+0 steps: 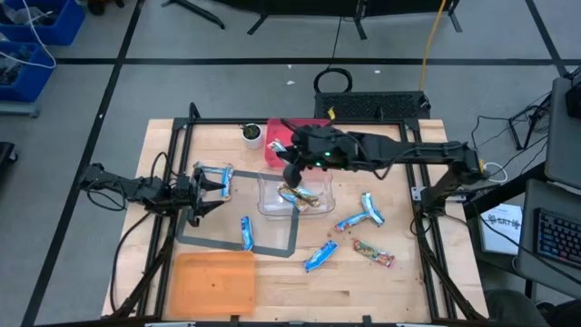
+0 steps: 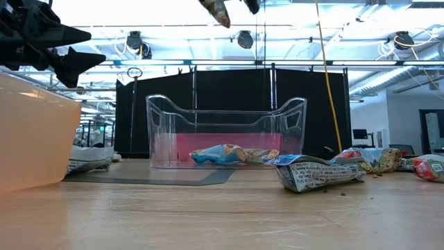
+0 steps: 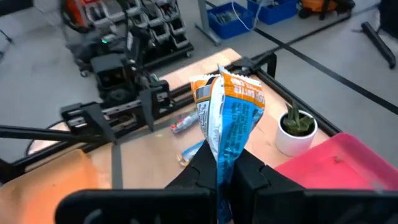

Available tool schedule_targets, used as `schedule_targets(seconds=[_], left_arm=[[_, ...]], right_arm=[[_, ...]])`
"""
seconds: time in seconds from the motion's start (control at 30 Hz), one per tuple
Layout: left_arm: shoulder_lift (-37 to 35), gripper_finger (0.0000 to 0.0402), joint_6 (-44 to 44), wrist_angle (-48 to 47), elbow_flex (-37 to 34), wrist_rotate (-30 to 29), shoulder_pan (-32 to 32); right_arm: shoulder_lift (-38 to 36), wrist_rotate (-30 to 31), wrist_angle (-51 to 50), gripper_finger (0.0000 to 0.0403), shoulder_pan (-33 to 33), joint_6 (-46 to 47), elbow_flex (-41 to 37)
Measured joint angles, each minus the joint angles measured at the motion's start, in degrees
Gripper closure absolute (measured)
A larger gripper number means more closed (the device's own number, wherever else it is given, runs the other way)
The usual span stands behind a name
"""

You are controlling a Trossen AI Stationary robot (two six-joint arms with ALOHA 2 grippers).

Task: Pick and place Granola Bars by type
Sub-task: Put the right yellow granola bar into the transparent bin

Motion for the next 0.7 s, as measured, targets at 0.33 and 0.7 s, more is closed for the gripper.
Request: schedule_targets(seconds=[0.33,0.7], left_arm=[[-0.01,0.0133,-0.01,0.0,0.0,-0.01,-0.01],[0.0,0.0133,-0.01,0.0,0.0,-0.02,-0.01]], right_arm=[[5.89,5.91,-11.3,0.0398,-1.57,4.84,7.01],[6.9,9.6,-18.28,0.0399,-1.7,9.41,7.02]])
